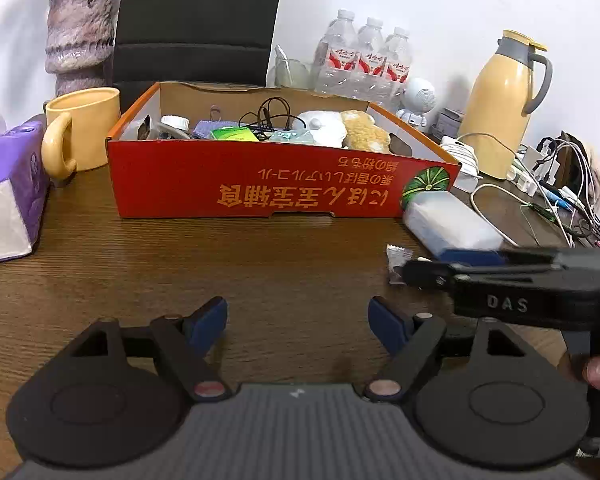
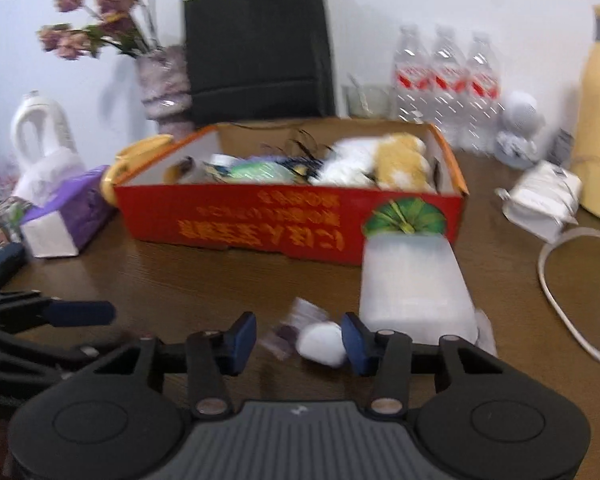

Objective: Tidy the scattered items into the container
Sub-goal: 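Grasp the white round item with right tool while left tool grasps the clear coin packet, then lift and carry the white item and coin packet over the box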

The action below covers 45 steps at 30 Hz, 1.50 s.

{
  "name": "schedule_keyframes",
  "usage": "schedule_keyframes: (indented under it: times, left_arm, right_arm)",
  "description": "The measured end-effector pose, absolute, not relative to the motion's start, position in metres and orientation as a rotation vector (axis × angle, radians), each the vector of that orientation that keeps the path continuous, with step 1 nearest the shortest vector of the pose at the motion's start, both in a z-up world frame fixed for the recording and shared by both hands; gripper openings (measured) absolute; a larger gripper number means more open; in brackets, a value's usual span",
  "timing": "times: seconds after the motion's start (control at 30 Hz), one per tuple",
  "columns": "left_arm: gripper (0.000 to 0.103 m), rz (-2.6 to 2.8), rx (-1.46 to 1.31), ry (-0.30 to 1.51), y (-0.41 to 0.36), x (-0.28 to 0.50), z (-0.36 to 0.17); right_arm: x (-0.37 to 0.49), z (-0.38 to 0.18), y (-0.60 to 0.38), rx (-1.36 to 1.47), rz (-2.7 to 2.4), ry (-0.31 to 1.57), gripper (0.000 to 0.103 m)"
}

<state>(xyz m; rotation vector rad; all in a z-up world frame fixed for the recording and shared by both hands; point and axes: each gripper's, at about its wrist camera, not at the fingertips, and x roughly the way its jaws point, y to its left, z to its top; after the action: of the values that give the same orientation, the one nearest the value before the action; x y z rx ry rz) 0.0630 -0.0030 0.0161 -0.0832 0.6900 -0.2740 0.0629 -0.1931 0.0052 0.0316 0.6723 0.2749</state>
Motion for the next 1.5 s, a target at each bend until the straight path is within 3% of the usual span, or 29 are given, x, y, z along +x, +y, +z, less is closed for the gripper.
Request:
schedule_keyframes:
  times: [0.2,0.33,0.47,0.77,0.87,0.93,1.03,1.27,1.5]
  left_arm:
    - [0.080,-0.300,-0.088,0.691,-0.009,0.073,0.015]
    - [0.080,-0.331,-0.076,0.675,-0.020,0.079,0.018]
    - [0.078,-0.324,-0.055,0.655,-0.029,0.084,0.020]
    - [0.078,-0.354,-0.063,0.691,-0.065,0.102,0.018]
    - [0.066,-0.350,-0.020,0.706,-0.083,0.112,0.013]
    - [0.044,-0.339,0.009,0.701,-0.089,0.114,0.008]
    - [0.022,-0.296,0.062,0.665,-0.093,0.110,0.005]
    - [0.019,-0.229,0.046,0.653,-0.079,0.097,0.008]
    - [0.019,-0.092,0.005,0.542,-0.030,0.013,0.026]
  right_arm:
    - [0.060,-0.004,-0.212,0.097,0.234,0.679,0.046]
    - [0.062,-0.006,-0.200,0.009,0.214,0.669,0.026]
    - [0.061,-0.006,-0.189,-0.059,0.219,0.659,0.026]
    - [0.025,0.036,-0.242,0.125,0.208,0.556,0.026]
    - [0.015,0.043,-0.252,0.140,0.199,0.542,0.026]
    - [0.009,0.045,-0.254,0.145,0.203,0.537,0.026]
    - [0.001,0.044,-0.255,0.155,0.217,0.539,0.026]
    - [-0.001,0.028,-0.249,0.156,0.233,0.574,0.026]
    - [-0.027,0.028,-0.229,0.112,0.282,0.550,0.026]
